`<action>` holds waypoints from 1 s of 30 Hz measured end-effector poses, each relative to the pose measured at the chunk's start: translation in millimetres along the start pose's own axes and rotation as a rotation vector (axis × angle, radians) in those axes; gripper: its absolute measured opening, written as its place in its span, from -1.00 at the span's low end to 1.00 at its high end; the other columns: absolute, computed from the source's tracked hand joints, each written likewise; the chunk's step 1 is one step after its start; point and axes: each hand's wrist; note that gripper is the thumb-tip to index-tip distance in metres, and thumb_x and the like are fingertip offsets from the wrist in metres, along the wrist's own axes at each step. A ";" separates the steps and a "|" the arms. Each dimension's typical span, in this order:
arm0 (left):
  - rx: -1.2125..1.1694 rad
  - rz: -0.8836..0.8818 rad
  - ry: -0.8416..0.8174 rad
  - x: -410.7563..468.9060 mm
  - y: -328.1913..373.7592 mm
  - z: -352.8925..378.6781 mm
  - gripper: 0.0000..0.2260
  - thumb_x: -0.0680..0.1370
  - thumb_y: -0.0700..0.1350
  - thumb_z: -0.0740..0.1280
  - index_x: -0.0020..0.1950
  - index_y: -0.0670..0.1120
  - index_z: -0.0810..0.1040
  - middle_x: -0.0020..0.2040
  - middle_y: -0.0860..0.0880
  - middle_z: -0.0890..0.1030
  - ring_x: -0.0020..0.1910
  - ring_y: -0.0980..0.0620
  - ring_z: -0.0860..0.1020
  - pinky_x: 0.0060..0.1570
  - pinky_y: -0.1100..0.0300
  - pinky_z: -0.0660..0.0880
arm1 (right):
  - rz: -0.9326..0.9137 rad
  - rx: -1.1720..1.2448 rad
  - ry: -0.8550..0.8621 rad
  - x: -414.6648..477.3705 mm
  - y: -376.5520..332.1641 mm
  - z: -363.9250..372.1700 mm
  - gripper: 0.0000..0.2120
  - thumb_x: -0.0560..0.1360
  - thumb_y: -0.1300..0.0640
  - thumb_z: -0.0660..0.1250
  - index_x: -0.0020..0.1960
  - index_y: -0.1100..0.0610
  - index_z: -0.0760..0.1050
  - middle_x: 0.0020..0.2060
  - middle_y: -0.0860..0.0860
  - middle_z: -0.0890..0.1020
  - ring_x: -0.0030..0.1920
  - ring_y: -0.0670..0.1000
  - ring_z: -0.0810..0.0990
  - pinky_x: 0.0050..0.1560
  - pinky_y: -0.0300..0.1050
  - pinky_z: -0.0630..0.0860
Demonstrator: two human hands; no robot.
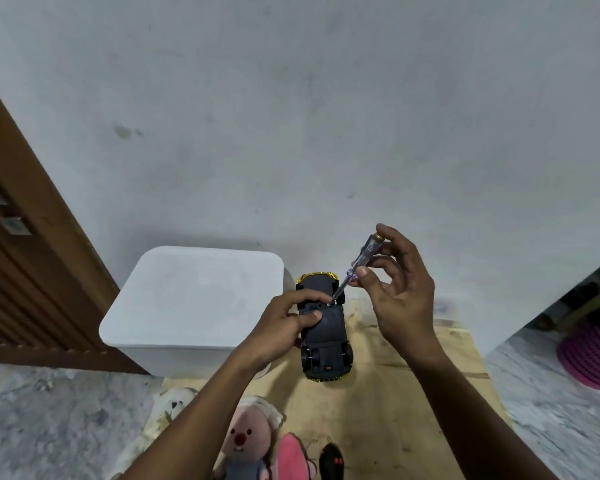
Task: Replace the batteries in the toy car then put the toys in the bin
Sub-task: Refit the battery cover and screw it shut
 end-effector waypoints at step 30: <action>-0.060 -0.028 -0.010 -3.9 3.9 -2.2 -0.73 0.60 -0.31 0.33 0.01 0.05 0.70 0.02 0.04 0.65 -0.23 0.17 0.65 -0.41 0.27 0.49 | -0.112 -0.131 -0.165 -5.2 8.4 2.0 -0.28 0.48 0.50 0.34 0.25 -0.32 0.45 0.01 0.06 0.60 0.06 0.14 0.64 -0.07 0.17 0.67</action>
Point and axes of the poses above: each hand's wrist, its own x-axis towards the middle knuckle, its own z-axis out of the palm, y = z × x
